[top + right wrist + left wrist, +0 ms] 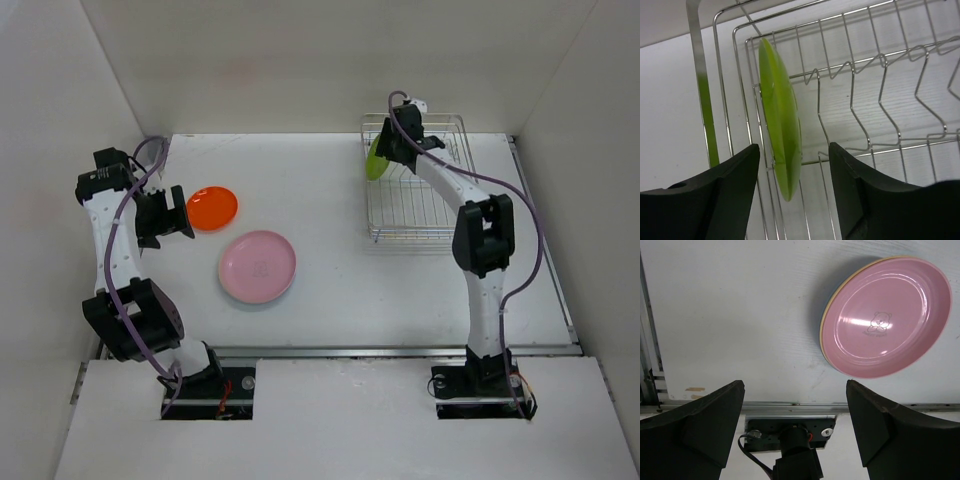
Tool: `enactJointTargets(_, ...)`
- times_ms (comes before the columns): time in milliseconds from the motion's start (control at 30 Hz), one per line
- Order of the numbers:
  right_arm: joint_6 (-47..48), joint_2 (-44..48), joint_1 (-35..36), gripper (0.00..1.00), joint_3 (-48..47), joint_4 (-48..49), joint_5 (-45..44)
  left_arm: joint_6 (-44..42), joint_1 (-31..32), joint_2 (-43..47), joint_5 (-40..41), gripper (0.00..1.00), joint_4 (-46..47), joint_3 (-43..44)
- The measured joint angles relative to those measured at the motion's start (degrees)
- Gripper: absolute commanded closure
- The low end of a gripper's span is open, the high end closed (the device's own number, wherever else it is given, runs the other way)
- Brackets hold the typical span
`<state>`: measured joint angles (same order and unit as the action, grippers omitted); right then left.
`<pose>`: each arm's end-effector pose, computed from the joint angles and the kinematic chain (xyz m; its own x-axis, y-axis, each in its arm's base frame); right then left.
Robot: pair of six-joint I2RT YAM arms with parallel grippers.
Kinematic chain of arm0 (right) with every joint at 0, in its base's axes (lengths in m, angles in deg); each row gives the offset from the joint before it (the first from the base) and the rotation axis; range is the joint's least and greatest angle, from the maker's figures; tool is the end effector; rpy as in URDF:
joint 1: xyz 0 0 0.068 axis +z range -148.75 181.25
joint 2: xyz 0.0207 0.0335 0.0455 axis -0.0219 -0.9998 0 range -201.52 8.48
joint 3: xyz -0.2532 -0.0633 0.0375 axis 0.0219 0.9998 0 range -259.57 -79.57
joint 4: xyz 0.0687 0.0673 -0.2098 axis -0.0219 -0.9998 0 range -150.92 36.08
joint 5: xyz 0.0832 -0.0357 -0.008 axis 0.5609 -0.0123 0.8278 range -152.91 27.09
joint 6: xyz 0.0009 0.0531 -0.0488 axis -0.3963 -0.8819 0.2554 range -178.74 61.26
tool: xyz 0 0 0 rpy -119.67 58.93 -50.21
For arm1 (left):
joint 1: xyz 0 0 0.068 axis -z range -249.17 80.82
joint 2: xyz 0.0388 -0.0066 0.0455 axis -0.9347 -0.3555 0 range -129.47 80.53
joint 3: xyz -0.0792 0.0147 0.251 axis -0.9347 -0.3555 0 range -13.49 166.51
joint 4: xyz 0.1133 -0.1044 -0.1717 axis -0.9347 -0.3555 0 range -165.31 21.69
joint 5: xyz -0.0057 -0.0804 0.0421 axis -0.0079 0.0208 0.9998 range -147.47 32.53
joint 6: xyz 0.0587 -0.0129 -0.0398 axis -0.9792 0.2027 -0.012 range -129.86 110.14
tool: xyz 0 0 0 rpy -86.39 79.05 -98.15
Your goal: Unload the plates from the dish rack
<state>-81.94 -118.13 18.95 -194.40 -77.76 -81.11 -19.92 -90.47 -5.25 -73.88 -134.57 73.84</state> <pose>0.4798 0.1336 0.2572 -0.5285 0.2242 -0.8188 0.1754 0.9725 0.1531 0.2553 0.0814 0.3143 -0.8707 -0.1594 -0.4653 -0.0851 0.9806 -0.1767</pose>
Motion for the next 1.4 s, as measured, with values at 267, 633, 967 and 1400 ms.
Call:
enactJointTargets(267,-0.7,-1.1,0.0,1.0,0.1,0.0,1.1,0.0,0.0,-0.6,0.0,0.2,0.0,0.0)
enactJointTargets(633,2.1,11.1,0.1,1.0,3.4,-2.7,-11.8,-0.1,0.4,-0.6,0.3,0.2,-0.1,0.0)
enactJointTargets(967,7.5,36.0,6.1,1.0,15.6,7.3,-4.6,-2.7,4.6,0.3,-3.4,0.17,-1.9,1.4)
enactJointTargets(1400,9.5,15.8,23.4,1.0,25.7,15.4,48.8,-7.6,20.6,-1.2,-7.3,0.19,-2.3,2.5)
